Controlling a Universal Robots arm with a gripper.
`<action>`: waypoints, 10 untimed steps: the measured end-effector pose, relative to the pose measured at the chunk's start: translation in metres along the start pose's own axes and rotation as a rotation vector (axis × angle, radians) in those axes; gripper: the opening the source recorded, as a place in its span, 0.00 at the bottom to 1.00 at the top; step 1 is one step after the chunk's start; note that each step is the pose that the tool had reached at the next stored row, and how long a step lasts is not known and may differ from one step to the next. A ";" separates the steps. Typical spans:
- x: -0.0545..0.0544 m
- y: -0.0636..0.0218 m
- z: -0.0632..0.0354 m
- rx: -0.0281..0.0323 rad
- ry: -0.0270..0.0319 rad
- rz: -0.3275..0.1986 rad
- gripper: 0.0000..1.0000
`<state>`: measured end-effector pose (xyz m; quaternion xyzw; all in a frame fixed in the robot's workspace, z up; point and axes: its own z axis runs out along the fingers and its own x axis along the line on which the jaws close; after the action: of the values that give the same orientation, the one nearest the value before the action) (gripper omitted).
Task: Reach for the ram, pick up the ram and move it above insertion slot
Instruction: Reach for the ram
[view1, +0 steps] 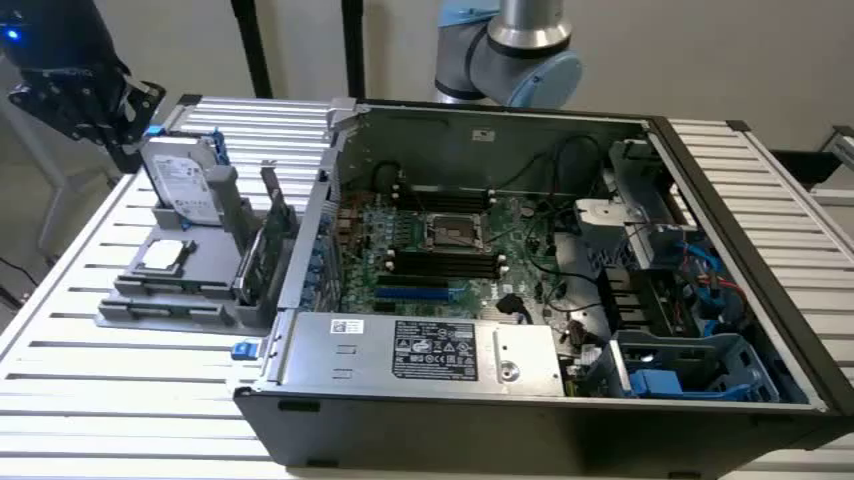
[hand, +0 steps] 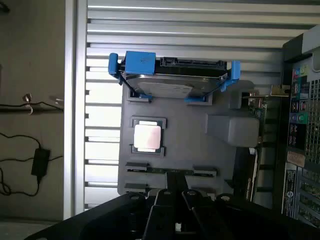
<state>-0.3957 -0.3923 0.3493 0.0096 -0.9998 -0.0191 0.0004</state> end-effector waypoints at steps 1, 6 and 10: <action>0.000 0.0000 0.0000 0.0000 0.0000 0.000 0.11; 0.000 0.0000 0.0000 0.0000 0.0000 0.000 0.11; 0.000 0.0000 0.0000 0.0000 0.0000 0.000 0.11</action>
<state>-0.3957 -0.3923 0.3493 0.0096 -0.9998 -0.0191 0.0004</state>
